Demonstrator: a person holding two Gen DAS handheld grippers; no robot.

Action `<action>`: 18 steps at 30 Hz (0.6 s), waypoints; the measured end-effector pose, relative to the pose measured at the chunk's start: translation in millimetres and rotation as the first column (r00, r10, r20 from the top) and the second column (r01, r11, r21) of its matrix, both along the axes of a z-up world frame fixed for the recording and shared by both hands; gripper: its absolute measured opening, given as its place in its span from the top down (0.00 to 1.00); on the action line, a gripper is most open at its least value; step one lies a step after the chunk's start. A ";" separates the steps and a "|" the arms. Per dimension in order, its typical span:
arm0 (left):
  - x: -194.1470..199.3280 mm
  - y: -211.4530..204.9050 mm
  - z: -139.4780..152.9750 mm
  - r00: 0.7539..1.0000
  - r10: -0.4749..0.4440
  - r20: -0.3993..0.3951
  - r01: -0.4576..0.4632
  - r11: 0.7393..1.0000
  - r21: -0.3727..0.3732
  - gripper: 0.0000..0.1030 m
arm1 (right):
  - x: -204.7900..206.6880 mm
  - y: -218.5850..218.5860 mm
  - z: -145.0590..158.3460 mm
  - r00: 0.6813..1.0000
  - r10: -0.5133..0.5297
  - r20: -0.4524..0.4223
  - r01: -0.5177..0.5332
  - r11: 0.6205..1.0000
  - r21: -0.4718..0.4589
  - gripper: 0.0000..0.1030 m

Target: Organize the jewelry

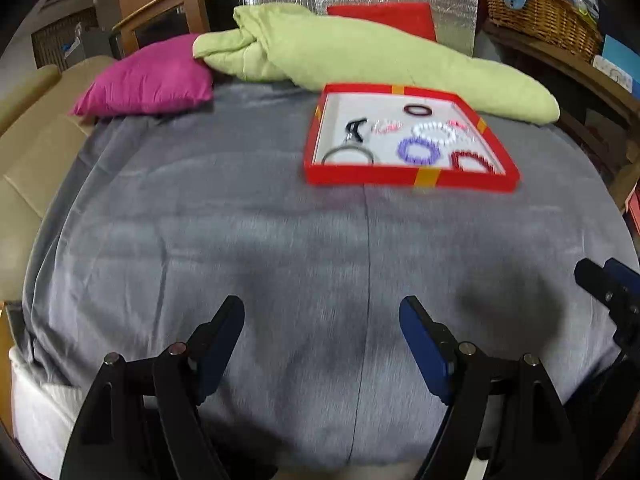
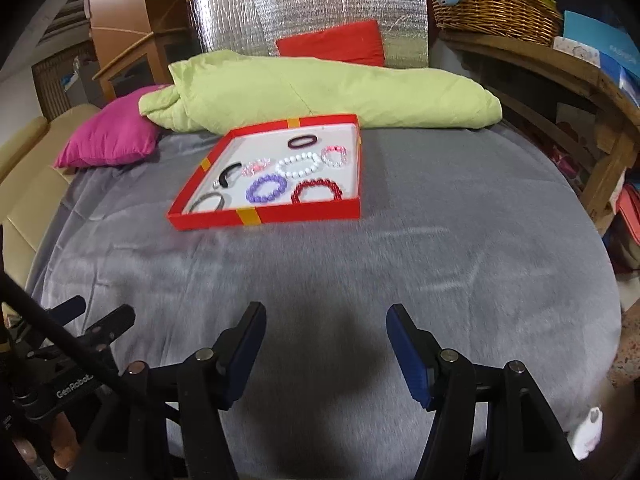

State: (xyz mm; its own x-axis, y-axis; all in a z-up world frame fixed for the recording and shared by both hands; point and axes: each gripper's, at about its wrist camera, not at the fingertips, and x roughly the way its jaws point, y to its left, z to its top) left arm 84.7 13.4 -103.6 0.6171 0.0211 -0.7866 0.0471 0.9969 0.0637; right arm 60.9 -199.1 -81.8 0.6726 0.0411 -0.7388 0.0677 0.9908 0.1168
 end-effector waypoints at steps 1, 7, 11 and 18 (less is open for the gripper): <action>-4.3 0.8 -1.5 1.000 -0.002 -0.007 0.002 1.000 -0.001 0.22 | -3.6 0.6 -0.5 1.000 0.004 -0.008 -0.004 1.000 -0.002 0.35; -20.4 3.2 3.5 1.000 -0.008 -0.003 0.008 1.000 -0.003 0.22 | -21.2 5.0 2.2 1.000 0.022 -0.010 -0.023 1.000 -0.012 0.35; -27.2 3.5 14.8 1.000 -0.010 0.021 0.010 1.000 -0.007 0.22 | -28.0 7.9 11.7 1.000 0.022 0.007 -0.022 1.000 -0.016 0.35; -34.8 6.4 33.1 0.999 -0.005 0.054 0.006 1.000 -0.005 0.22 | -32.3 7.8 24.4 1.000 0.008 0.021 -0.008 1.000 -0.021 0.35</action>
State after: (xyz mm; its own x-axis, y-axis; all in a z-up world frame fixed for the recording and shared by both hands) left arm 49.9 19.7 -70.5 0.6589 0.0134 -0.7521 0.0491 0.9969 0.0609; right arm 28.6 -191.3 -57.4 0.6880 0.0313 -0.7250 0.0576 0.9936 0.0975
